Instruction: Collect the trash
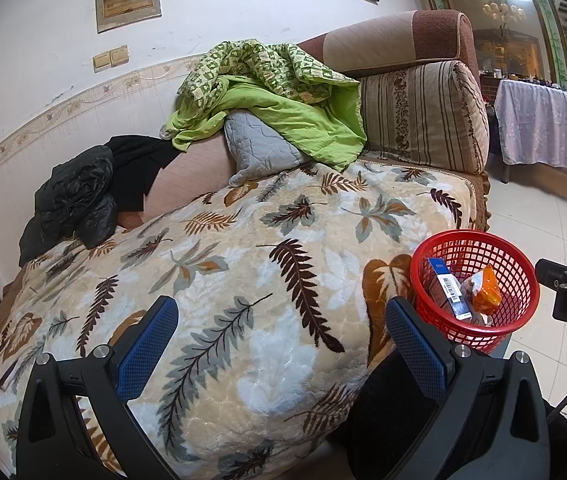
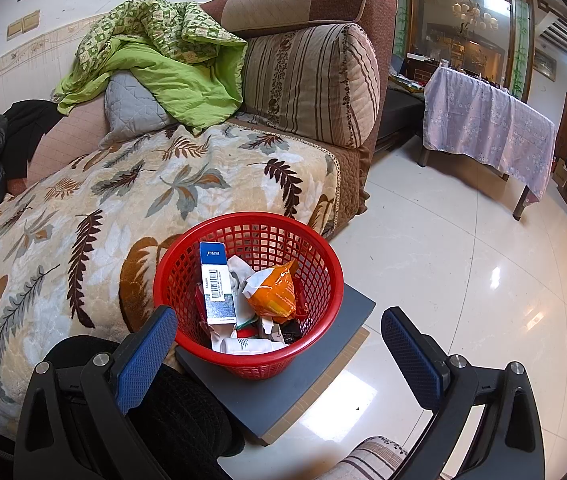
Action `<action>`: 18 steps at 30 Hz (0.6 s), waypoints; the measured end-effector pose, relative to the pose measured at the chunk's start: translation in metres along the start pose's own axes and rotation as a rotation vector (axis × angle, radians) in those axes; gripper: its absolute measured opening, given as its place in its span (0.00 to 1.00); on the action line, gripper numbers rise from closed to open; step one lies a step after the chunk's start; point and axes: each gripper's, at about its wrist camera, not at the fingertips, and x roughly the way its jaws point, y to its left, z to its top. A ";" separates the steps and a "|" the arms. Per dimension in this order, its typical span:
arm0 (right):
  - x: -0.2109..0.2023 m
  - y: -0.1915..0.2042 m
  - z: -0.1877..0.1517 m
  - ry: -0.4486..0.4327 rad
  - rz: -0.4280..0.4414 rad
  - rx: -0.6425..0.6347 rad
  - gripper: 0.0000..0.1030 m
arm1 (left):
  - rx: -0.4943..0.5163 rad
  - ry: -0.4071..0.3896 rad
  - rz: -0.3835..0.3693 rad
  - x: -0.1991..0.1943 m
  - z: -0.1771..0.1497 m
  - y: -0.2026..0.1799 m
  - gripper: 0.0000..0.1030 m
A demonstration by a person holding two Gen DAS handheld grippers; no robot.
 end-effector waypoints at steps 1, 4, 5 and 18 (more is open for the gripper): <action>0.000 0.000 0.001 0.000 0.000 0.000 1.00 | 0.000 0.000 -0.001 0.000 0.000 0.000 1.00; 0.000 0.000 0.001 0.001 0.000 0.001 1.00 | 0.000 -0.001 -0.001 0.000 0.000 0.000 1.00; 0.000 0.000 0.001 0.001 0.000 0.001 1.00 | 0.000 -0.002 -0.001 0.000 -0.001 0.000 1.00; 0.001 -0.001 0.000 0.001 0.002 -0.001 1.00 | -0.002 0.000 0.000 0.000 -0.001 0.000 1.00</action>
